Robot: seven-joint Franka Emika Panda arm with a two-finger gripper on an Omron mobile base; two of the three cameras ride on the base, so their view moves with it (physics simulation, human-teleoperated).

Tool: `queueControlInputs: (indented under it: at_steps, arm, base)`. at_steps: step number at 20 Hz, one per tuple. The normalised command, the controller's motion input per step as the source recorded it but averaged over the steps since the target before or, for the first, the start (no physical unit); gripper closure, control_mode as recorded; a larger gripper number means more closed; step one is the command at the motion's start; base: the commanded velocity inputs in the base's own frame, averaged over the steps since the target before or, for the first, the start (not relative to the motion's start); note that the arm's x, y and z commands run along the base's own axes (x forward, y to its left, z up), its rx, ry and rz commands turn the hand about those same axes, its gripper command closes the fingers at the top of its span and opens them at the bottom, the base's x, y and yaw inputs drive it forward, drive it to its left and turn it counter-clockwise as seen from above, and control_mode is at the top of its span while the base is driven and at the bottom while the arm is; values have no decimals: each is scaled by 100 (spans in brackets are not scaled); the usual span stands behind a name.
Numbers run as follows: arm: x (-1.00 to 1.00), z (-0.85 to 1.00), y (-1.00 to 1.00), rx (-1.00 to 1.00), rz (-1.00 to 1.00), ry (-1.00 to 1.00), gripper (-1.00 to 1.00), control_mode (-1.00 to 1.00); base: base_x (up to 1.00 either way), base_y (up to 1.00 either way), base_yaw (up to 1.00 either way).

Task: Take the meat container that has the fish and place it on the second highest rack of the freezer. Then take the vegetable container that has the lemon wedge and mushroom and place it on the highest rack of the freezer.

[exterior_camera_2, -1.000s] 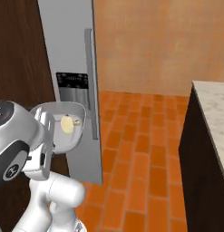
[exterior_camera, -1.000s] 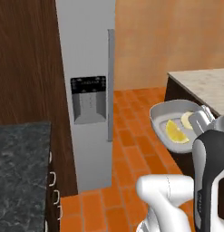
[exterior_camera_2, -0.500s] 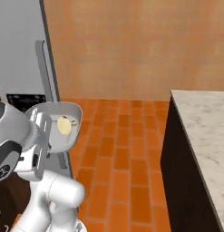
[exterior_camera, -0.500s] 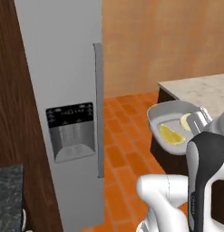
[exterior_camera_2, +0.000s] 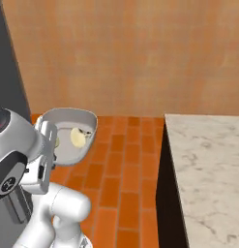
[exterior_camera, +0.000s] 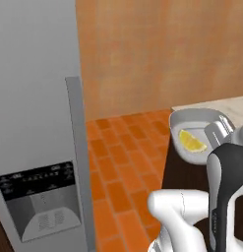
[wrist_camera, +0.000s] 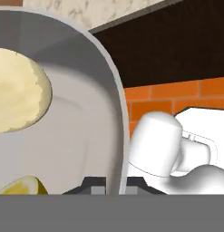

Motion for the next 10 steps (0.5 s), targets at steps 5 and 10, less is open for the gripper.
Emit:
queueControlInputs:
  at_steps: [5, 10]
  arm:
    - [0, 0, 0, 0, 0, 0, 100, 100]
    - [0, 0, 0, 0, 0, 0, 100, 100]
  base:
    - [98, -14, 1]
    - [98, -44, 12]
